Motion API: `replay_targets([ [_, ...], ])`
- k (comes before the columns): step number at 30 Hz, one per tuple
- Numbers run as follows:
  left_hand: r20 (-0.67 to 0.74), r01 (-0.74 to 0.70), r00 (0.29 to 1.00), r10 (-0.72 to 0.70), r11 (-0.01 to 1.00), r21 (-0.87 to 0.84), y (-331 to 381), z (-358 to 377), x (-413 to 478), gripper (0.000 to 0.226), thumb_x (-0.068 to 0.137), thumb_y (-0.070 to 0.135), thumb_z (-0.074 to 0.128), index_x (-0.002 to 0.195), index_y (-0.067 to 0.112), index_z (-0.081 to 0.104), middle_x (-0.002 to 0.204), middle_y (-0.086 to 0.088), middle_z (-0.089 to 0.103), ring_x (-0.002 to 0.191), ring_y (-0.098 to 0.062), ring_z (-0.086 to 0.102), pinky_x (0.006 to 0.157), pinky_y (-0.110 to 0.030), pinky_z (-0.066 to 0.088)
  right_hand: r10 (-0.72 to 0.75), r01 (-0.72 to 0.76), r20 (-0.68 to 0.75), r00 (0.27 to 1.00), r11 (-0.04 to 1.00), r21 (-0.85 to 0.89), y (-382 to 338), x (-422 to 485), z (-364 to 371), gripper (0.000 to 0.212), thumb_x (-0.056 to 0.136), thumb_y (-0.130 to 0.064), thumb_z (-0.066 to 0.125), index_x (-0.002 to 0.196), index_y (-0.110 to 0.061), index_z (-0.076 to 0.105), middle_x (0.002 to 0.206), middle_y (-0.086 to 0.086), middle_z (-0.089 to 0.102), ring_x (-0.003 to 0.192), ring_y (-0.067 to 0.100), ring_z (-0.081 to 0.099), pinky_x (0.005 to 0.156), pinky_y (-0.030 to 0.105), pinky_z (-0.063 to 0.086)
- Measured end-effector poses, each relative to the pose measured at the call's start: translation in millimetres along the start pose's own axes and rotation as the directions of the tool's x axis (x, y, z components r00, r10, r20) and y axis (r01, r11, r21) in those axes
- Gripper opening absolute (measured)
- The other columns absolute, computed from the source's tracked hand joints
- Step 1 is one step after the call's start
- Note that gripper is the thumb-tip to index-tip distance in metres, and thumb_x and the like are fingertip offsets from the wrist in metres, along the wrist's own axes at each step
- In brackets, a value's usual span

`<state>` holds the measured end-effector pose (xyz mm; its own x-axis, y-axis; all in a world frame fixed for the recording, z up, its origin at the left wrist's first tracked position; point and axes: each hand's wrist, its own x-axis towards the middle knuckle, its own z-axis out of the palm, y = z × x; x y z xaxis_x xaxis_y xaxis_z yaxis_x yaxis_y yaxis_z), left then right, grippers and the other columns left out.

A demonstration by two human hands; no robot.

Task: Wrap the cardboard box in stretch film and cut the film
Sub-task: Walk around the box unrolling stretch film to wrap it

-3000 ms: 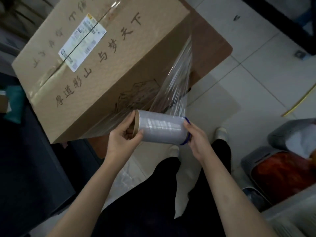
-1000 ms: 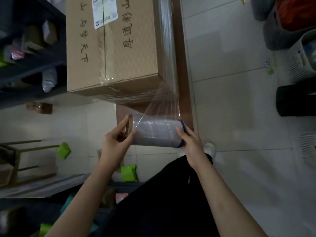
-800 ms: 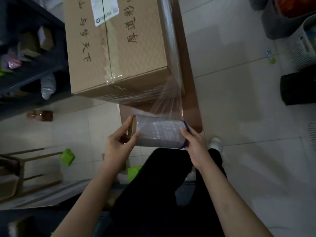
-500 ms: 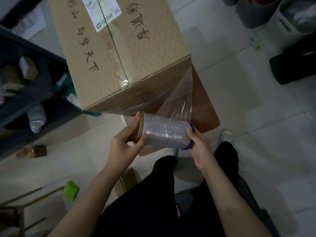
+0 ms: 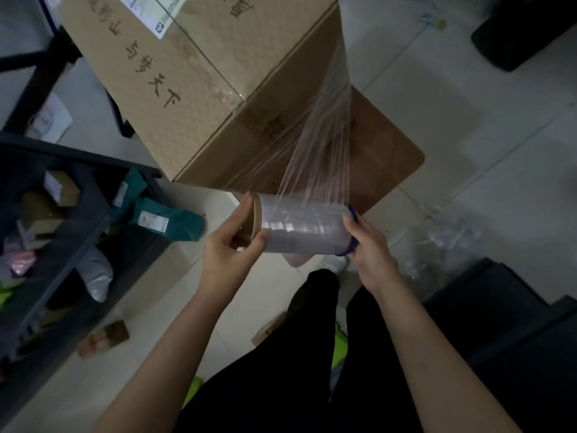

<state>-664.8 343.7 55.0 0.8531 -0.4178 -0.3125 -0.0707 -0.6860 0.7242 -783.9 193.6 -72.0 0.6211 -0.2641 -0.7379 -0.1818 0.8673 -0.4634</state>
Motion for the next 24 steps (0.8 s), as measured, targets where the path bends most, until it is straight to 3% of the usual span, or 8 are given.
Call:
replay_targets([
  [4, 0.043, -0.049, 0.998, 0.047, 0.998, 0.043, -11.1, -18.9, -3.8, 0.058, 0.084, 0.009, 0.066, 0.129, 0.038, 0.043, 0.124, -0.035, 0.05, 0.057, 0.01, 0.047, 0.057, -0.005, 0.035, -0.049, 0.052, -0.043, 0.998, 0.997, 0.065, 29.2, -9.1, 13.3, 0.042, 0.087, -0.026, 0.062, 0.126, -0.01, 0.06, 0.119, 0.008, 0.067, 0.109, 0.021, 0.064, 0.081, 0.027, 0.054],
  [9, 0.15, -0.087, 0.986, 0.078, 0.995, 0.051, -37.9, -56.9, 4.6, 0.059, 0.084, 0.01, 0.067, 0.13, 0.038, 0.043, 0.124, -0.035, 0.048, 0.057, 0.013, 0.046, 0.057, -0.005, 0.035, -0.093, 0.105, -0.1, 0.991, 0.987, 0.123, 69.3, -17.6, 45.5, 0.055, 0.079, -0.033, 0.066, 0.128, -0.01, 0.058, 0.123, 0.008, 0.066, 0.114, 0.023, 0.062, 0.099, 0.042, 0.048],
  [13, 0.238, -0.15, 0.962, 0.134, 0.988, 0.049, -59.6, -98.7, 17.7, 0.058, 0.084, 0.007, 0.066, 0.132, 0.031, 0.045, 0.117, -0.036, 0.054, 0.054, 0.013, 0.045, 0.056, -0.004, 0.034, -0.119, 0.161, -0.175, 0.977, 0.956, 0.246, 109.3, -17.6, 85.8, 0.034, 0.089, -0.017, 0.059, 0.122, -0.009, 0.061, 0.107, 0.002, 0.071, 0.097, 0.015, 0.068, 0.086, 0.029, 0.055],
  [15, 0.285, -0.178, 0.946, 0.153, 0.982, 0.062, -69.8, -118.9, 25.0, 0.058, 0.084, 0.007, 0.066, 0.135, 0.026, 0.046, 0.083, -0.028, 0.064, 0.051, 0.007, 0.043, 0.055, -0.005, 0.035, -0.106, 0.166, -0.209, 0.972, 0.942, 0.292, 130.0, -17.6, 107.6, 0.039, 0.085, -0.018, 0.063, 0.123, -0.008, 0.06, 0.106, 0.003, 0.07, 0.093, 0.015, 0.068, 0.079, 0.026, 0.057],
  [16, 0.302, -0.182, 0.941, 0.154, 0.981, 0.064, -73.9, -128.8, 27.6, 0.058, 0.084, 0.007, 0.066, 0.136, 0.023, 0.047, 0.065, -0.016, 0.057, 0.049, 0.005, 0.041, 0.054, -0.006, 0.035, -0.096, 0.167, -0.232, 0.968, 0.935, 0.312, 138.3, -18.8, 117.9, 0.047, 0.079, -0.021, 0.068, 0.124, -0.008, 0.06, 0.109, 0.005, 0.07, 0.094, 0.016, 0.068, 0.078, 0.028, 0.057],
  [19, 0.347, -0.184, 0.927, 0.145, 0.979, 0.082, -82.0, -151.5, 35.9, 0.057, 0.084, 0.002, 0.065, 0.137, 0.016, 0.046, 0.062, -0.004, 0.057, 0.05, 0.007, 0.047, 0.055, -0.004, 0.037, -0.087, 0.174, -0.252, 0.964, 0.92, 0.351, 156.1, -18.4, 141.2, 0.063, 0.067, -0.034, 0.074, 0.124, -0.012, 0.061, 0.117, 0.006, 0.067, 0.104, 0.021, 0.065, 0.078, 0.031, 0.054],
  [22, 0.363, -0.223, 0.915, 0.177, 0.971, 0.087, -92.1, -168.6, 45.1, 0.056, 0.085, 0.001, 0.063, 0.136, 0.018, 0.047, 0.049, 0.018, 0.054, 0.049, 0.006, 0.045, 0.053, -0.005, 0.035, -0.114, 0.193, -0.235, 0.965, 0.918, 0.346, 166.0, -15.6, 159.7, 0.037, 0.084, -0.026, 0.065, 0.12, -0.018, 0.063, 0.113, 0.0, 0.068, 0.101, 0.016, 0.066, 0.07, 0.023, 0.055],
  [24, 0.396, -0.228, 0.899, 0.187, 0.972, 0.06, -101.5, -179.9, 55.3, 0.056, 0.085, 0.002, 0.064, 0.135, 0.021, 0.047, 0.049, 0.017, 0.052, 0.049, 0.004, 0.043, 0.053, -0.007, 0.036, -0.118, 0.206, -0.252, 0.961, 0.909, 0.362, 174.1, -11.1, 173.4, 0.04, 0.081, -0.029, 0.067, 0.119, -0.017, 0.064, 0.114, 0.001, 0.069, 0.101, 0.016, 0.067, 0.074, 0.026, 0.055],
])
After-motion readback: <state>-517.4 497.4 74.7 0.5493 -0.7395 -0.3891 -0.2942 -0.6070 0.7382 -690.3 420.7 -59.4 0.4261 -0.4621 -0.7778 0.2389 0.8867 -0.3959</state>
